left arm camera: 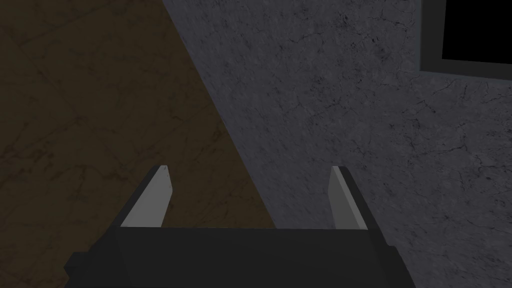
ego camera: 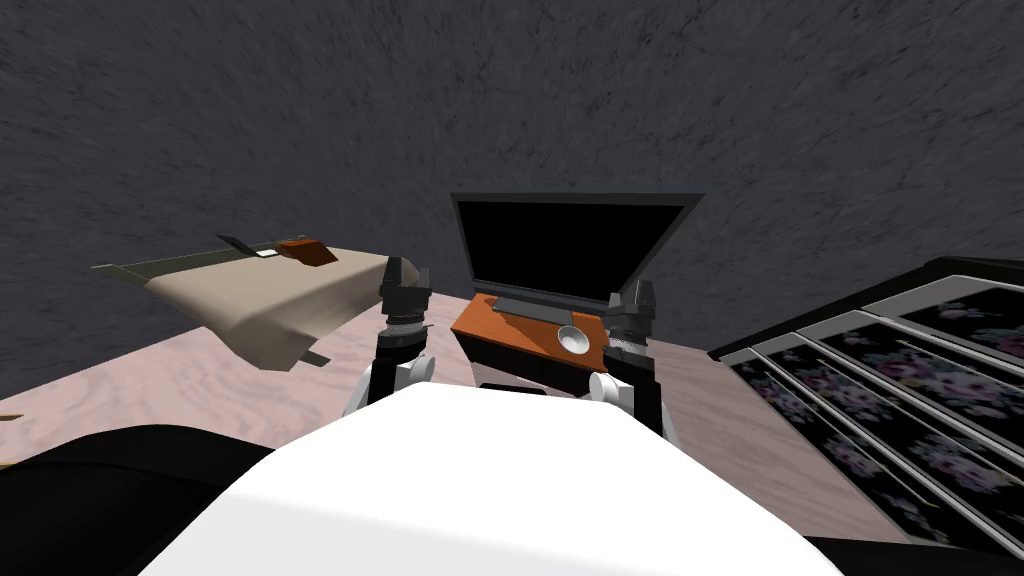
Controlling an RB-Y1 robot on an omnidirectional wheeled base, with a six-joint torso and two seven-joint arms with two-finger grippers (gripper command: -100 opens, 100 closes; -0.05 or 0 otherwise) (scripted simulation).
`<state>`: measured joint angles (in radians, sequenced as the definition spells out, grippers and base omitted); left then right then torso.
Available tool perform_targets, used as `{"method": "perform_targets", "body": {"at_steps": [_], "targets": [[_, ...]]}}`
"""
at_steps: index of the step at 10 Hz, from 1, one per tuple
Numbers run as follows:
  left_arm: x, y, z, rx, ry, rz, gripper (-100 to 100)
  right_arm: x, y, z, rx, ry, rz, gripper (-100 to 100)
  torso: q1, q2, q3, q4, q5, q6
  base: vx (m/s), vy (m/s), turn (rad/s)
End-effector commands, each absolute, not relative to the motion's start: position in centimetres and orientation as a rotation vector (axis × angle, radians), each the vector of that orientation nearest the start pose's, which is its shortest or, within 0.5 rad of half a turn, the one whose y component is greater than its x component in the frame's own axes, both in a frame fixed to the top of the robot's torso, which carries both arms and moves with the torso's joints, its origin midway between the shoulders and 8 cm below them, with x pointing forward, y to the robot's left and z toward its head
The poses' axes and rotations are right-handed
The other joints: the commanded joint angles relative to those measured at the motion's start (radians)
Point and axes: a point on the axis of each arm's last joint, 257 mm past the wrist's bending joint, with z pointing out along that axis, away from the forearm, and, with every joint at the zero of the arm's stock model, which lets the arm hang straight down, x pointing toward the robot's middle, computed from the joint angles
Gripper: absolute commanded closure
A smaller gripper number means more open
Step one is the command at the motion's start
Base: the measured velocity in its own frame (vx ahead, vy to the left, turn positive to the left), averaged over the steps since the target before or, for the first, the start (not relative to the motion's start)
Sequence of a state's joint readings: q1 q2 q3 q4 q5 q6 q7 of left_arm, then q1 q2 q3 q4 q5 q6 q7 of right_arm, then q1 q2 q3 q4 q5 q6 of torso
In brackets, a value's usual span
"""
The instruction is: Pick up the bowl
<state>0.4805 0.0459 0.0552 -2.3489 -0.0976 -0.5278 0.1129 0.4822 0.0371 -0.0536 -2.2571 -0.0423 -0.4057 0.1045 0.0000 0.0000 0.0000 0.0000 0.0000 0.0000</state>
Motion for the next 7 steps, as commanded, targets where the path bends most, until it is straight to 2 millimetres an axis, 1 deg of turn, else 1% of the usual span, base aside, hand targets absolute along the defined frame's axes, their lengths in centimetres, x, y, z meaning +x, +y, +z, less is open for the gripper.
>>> {"method": "perform_targets", "body": {"at_steps": [1, 3, 4, 7], "targets": [[32.5, 27.1, 6.5, -0.504, 0.605, -1.325, 0, 36.4, -30.1, 0.1, 0.716, 0.695, 1.164, -100, 0.0, 0.0, 0.0, 0.0, 0.0, 0.0, 0.004, 0.007, 0.01], [32.5, 27.1, 6.5, -0.504, 0.605, -1.325, 0, 37.3, -28.8, -0.4, 0.679, 0.763, 1.166, -100, 0.001, 0.0, 0.0, 0.0, 0.0, 0.0, 0.005, 0.026, 0.017], [32.5, 27.1, 6.5, -0.504, 0.605, -1.325, 0, 37.3, -28.7, -0.4, 0.673, 0.769, 1.166, -100, 0.002, -0.001, 0.0, 0.0, 0.0, 0.0, 0.007, 0.028, 0.003], [32.5, 27.1, 6.5, -0.504, 0.605, -1.325, 0, 39.0, -26.0, -1.8, 0.611, 0.897, 1.162, -100, 0.003, -0.001, -0.001, 0.0, 0.001, 0.0, 0.017, 0.043, 0.018]]}}
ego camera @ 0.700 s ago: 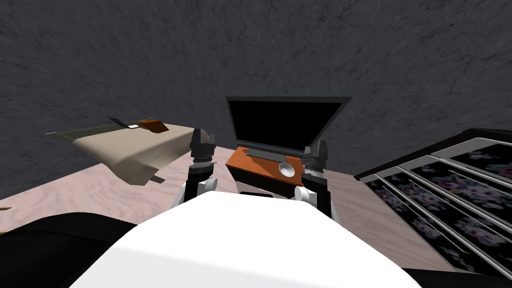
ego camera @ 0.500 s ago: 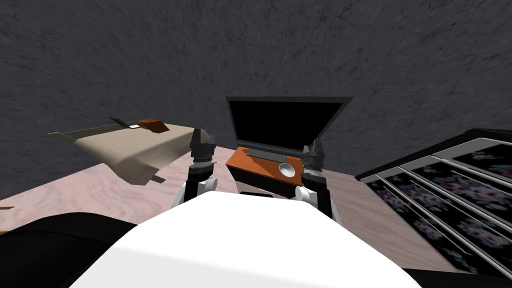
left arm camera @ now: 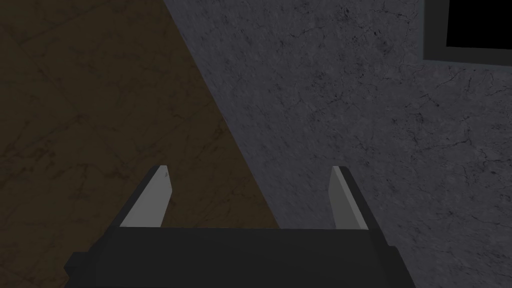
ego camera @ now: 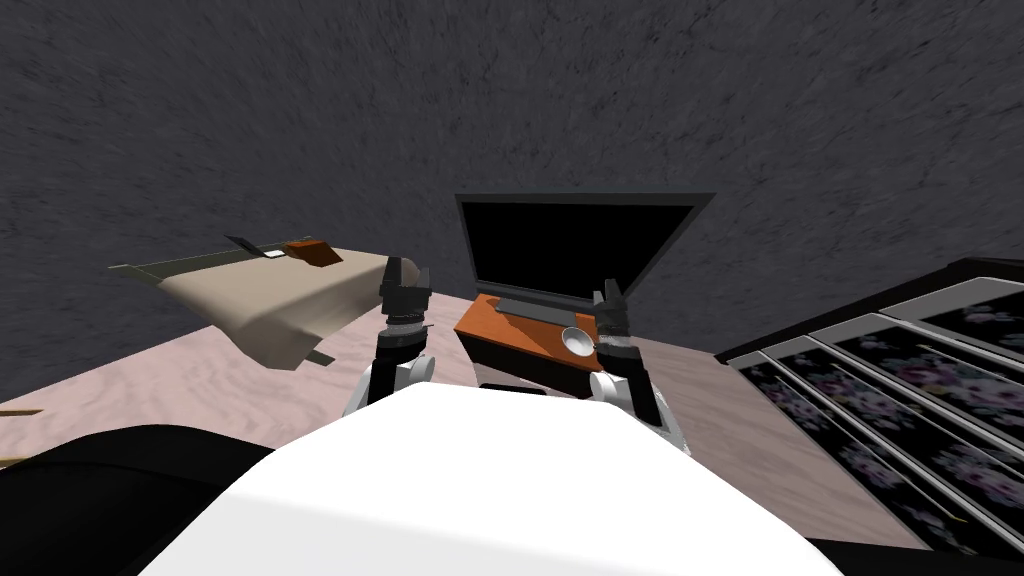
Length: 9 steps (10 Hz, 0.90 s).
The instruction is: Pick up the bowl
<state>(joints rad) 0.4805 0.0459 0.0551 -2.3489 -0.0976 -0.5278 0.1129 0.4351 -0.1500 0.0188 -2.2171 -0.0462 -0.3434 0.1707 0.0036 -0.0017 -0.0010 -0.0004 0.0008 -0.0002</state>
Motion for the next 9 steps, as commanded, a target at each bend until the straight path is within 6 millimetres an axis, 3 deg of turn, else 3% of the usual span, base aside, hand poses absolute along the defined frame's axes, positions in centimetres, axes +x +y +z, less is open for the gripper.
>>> {"method": "perform_targets", "body": {"at_steps": [1, 4, 5, 8, 9], "targets": [[32.5, 27.1, 6.5, -0.504, 0.605, -1.325, 0, 39.6, -25.0, -2.4, 0.59, 0.942, 1.158, -100, 0.0, 0.0, 0.0, 0.0, 0.0, 0.0, 0.025, 0.061, 0.023], [32.5, 27.1, 6.5, -0.504, 0.605, -1.325, 0, 41.3, -21.5, -4.8, 0.515, 1.094, 1.137, -100, 0.002, 0.0, 0.0, 0.0, 0.001, 0.0, 0.019, 0.085, 0.025], [32.5, 27.1, 6.5, -0.504, 0.605, -1.325, 0, 41.2, -21.5, -4.9, 0.509, 1.099, 1.135, -100, 0.003, 0.0, 0.0, 0.0, 0.001, 0.0, 0.013, 0.06, 0.009], [32.5, 27.1, 6.5, -0.504, 0.605, -1.325, 0, 42.4, -17.9, -8.3, 0.415, 1.269, 1.09, -100, 0.0, 0.0, 0.0, 0.0, 0.0, 0.0, 0.024, 0.059, 0.034], [32.5, 27.1, 6.5, -0.504, 0.605, -1.325, 0, 42.4, -17.9, -8.3, 0.415, 1.269, 1.09, -100, 0.001, -0.001, 0.0, 0.0, 0.0, 0.0, 0.025, 0.056, 0.008]]}}
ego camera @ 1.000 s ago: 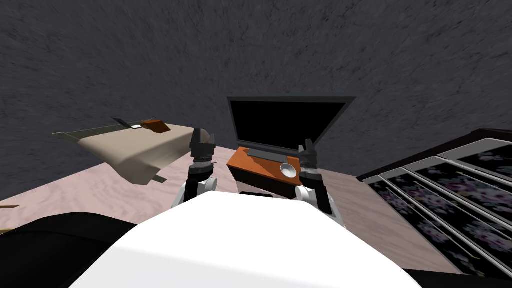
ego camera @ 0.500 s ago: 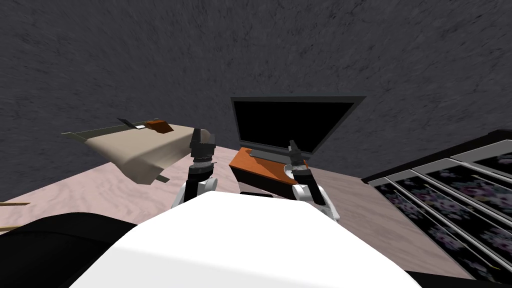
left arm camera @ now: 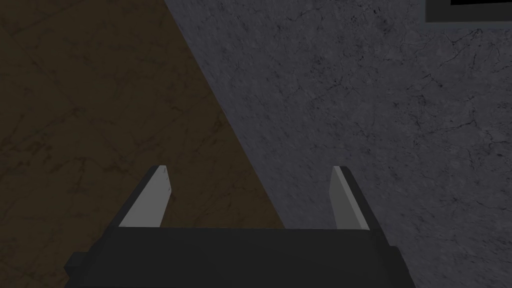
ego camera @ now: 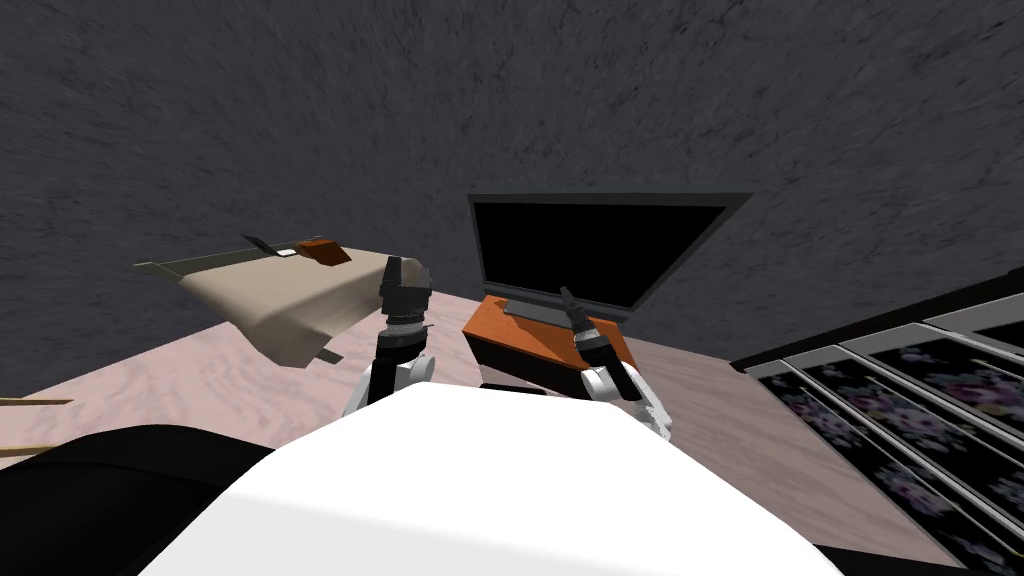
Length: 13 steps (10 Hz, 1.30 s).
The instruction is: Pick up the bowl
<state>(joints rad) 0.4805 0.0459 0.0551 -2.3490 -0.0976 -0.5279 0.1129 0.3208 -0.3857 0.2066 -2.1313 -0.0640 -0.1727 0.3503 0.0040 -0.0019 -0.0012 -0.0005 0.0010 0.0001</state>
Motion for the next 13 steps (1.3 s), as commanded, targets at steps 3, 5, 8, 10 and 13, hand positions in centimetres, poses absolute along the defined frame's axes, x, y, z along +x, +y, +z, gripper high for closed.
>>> {"method": "perform_targets", "body": {"at_steps": [3, 5, 8, 10, 13], "targets": [[32.5, 27.1, 6.5, -0.504, 0.605, -1.325, 0, 43.0, -14.9, -12.7, 0.301, 1.446, 1.02, -100, -0.001, 0.001, 0.0, 0.0, 0.0, 0.0, 0.016, 0.051, 0.056], [32.5, 27.1, 6.5, -0.504, 0.605, -1.325, 0, 43.1, -14.1, -14.7, 0.262, 1.52, 0.98, -100, -0.001, 0.001, 0.0, 0.0, 0.0, 0.0, 0.017, 0.038, 0.044], [32.5, 27.1, 6.5, -0.504, 0.605, -1.325, 0, 43.1, -13.3, -18.8, 0.174, 1.654, 0.896, -100, -0.003, 0.001, 0.001, 0.0, -0.001, 0.0, 0.01, 0.022, 0.088], [32.5, 27.1, 6.5, -0.504, 0.605, -1.325, 0, 42.7, -13.3, -22.9, 0.079, 1.779, 0.799, -100, -0.004, 0.001, 0.001, 0.0, -0.001, 0.0, 0.005, 0.0, 0.146], [32.5, 27.1, 6.5, -0.504, 0.605, -1.325, 0, 42.1, -14.6, -27.7, -0.01, 1.916, 0.676, -100, -0.005, 0.002, 0.001, 0.0, -0.001, 0.0, -0.007, -0.018, 0.11]]}}
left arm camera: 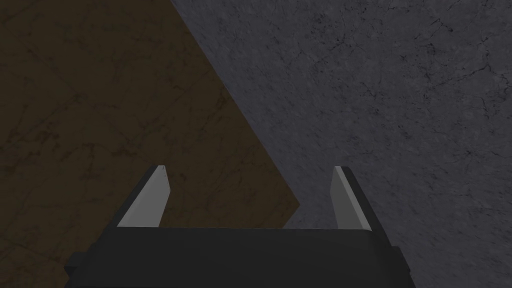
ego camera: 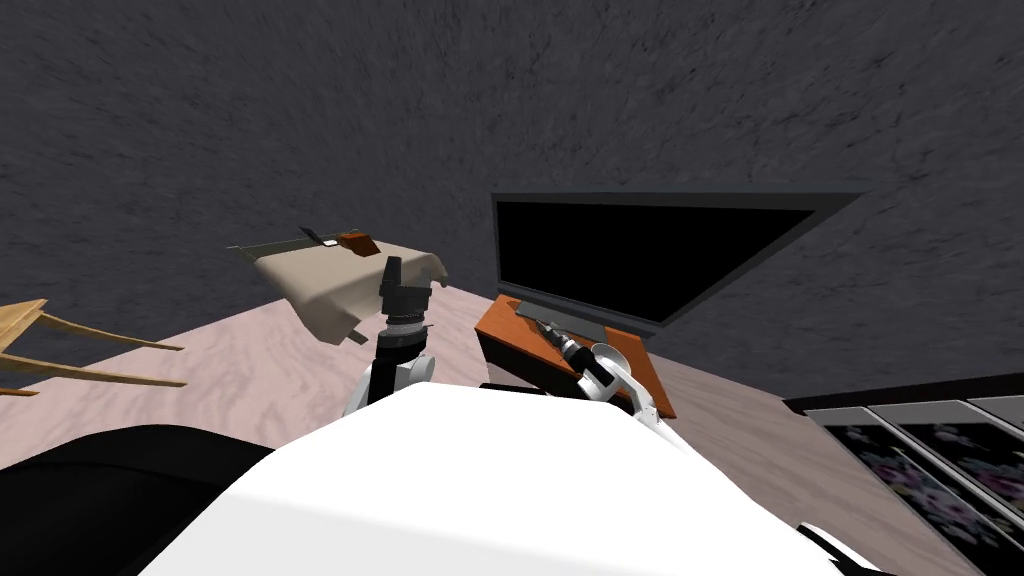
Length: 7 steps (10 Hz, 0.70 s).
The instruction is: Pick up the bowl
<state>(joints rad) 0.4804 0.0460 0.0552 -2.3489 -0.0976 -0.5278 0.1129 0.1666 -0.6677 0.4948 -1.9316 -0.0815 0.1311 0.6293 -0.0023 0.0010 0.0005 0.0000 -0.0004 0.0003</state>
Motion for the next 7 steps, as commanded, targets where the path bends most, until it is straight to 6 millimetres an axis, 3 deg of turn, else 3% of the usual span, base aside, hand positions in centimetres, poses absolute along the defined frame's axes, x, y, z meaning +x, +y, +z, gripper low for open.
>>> {"method": "perform_targets", "body": {"at_steps": [1, 2, 4, 5, 6, 7], "targets": [[32.5, 27.1, 6.5, -0.504, 0.605, -1.325, 0, 42.1, -14.7, -28.0, -0.006, 1.926, 0.667, -100, 0.0, 0.0, 0.0, 0.0, 0.0, 0.0, -0.015, -0.029, 0.067], [32.5, 27.1, 6.5, -0.504, 0.605, -1.325, 0, 42.1, -14.7, -28.0, -0.006, 1.927, 0.666, -100, 0.0, 0.0, 0.0, 0.0, 0.0, 0.0, -0.004, -0.012, -0.013], [32.5, 27.1, 6.5, -0.504, 0.605, -1.325, 0, 41.1, -16.9, -32.5, -0.094, 2.05, 0.536, -100, 0.001, 0.0, 0.0, 0.0, 0.0, 0.0, -0.02, -0.035, 0.196], [32.5, 27.1, 6.5, -0.504, 0.605, -1.325, 0, 41.1, -17.1, -32.7, -0.091, 2.06, 0.527, -100, -0.001, 0.001, 0.0, 0.0, 0.0, 0.0, -0.024, -0.046, 0.068], [32.5, 27.1, 6.5, -0.504, 0.605, -1.325, 0, 40.5, -18.5, -34.9, -0.132, 2.12, 0.458, -100, -0.001, 0.001, 0.001, 0.0, 0.0, 0.001, -0.024, -0.045, 0.153], [32.5, 27.1, 6.5, -0.504, 0.605, -1.325, 0, 40.4, -18.6, -35.0, -0.13, 2.125, 0.454, -100, -0.001, 0.001, 0.001, 0.0, 0.0, 0.0, -0.026, -0.035, 0.08]]}}
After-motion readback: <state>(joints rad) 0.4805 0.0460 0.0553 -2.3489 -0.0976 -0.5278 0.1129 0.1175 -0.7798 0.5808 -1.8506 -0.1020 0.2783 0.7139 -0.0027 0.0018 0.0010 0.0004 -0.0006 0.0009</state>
